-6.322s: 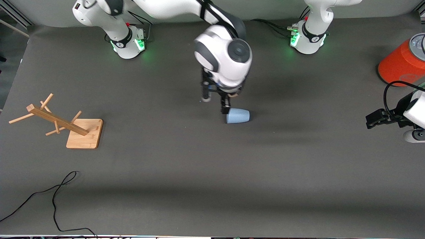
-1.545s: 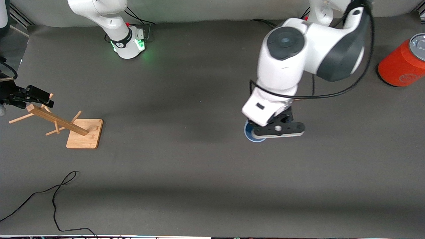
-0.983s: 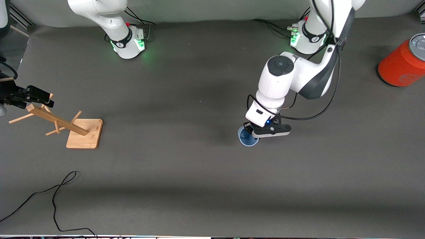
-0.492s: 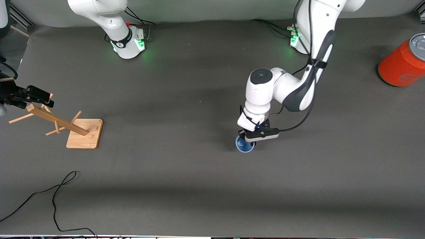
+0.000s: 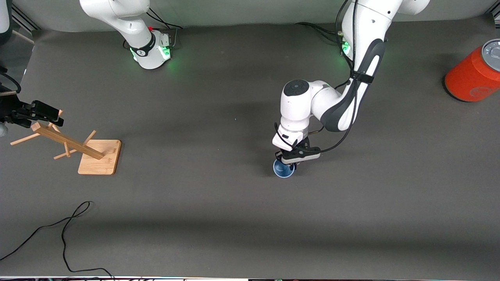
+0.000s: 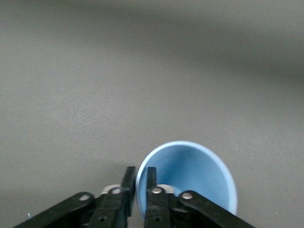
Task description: Rotate and upright cup with both arms
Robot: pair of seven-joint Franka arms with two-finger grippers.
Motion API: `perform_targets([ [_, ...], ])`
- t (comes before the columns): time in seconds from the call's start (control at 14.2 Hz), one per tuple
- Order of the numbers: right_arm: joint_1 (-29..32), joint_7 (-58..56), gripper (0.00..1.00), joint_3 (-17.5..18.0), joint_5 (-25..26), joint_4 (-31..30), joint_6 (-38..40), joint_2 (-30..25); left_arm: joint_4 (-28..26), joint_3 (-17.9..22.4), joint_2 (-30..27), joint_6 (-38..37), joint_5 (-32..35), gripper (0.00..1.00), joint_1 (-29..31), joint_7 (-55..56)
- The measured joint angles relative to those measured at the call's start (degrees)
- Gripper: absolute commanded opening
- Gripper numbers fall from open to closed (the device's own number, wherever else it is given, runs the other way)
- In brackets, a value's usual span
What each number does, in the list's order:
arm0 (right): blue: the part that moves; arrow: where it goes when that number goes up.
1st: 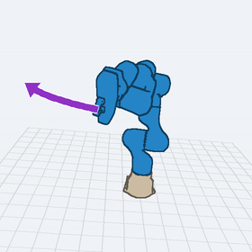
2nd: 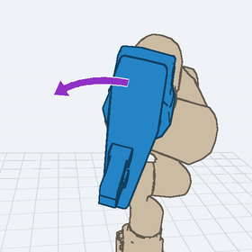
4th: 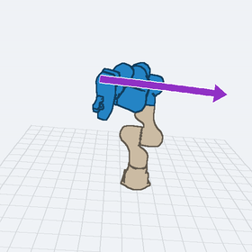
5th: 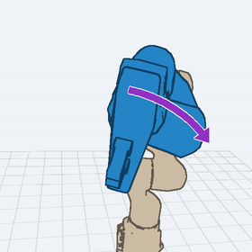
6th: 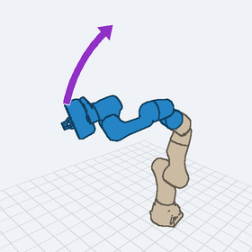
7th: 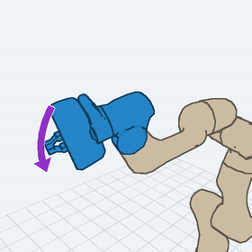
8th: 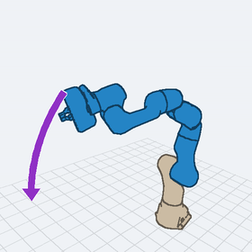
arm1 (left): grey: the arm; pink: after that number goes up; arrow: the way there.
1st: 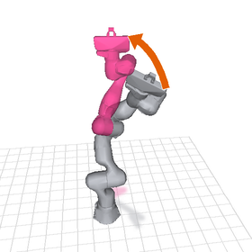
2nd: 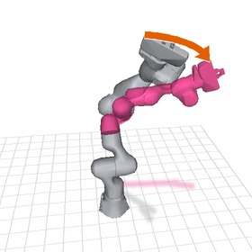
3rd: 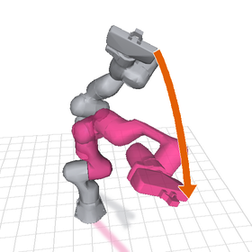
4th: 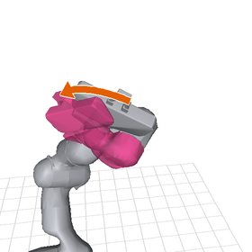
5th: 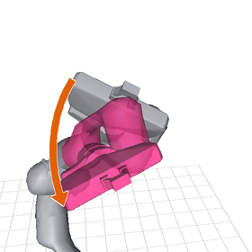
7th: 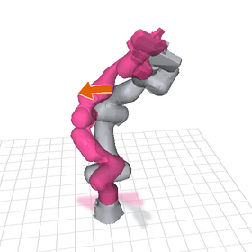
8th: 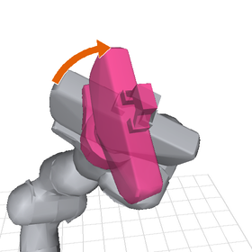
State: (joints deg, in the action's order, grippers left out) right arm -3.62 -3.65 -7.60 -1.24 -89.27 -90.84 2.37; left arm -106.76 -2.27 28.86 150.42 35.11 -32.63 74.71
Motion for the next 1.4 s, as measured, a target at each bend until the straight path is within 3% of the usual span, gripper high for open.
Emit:
perform_targets([
  [0.49,0.0,0.0,1.00,0.0,0.0,0.0,0.0,0.0,0.3,0.1,-0.4,-0.2,0.1,1.00,-0.6,0.4],
  [0.77,0.0,0.0,1.00,0.0,0.0,0.0,0.0,0.1,3.3,0.4,-2.3,-5.3,-1.5,1.00,0.3,-1.8],
  [1.05,0.0,0.0,1.00,0.0,0.0,0.0,0.0,0.1,12.3,0.7,-3.3,-16.5,-16.8,1.00,3.3,-21.4],
  [1.4,0.0,0.0,1.00,0.0,0.0,0.0,0.0,0.1,22.4,0.9,-3.3,-28.2,-25.4,1.00,12.1,-41.5],
])
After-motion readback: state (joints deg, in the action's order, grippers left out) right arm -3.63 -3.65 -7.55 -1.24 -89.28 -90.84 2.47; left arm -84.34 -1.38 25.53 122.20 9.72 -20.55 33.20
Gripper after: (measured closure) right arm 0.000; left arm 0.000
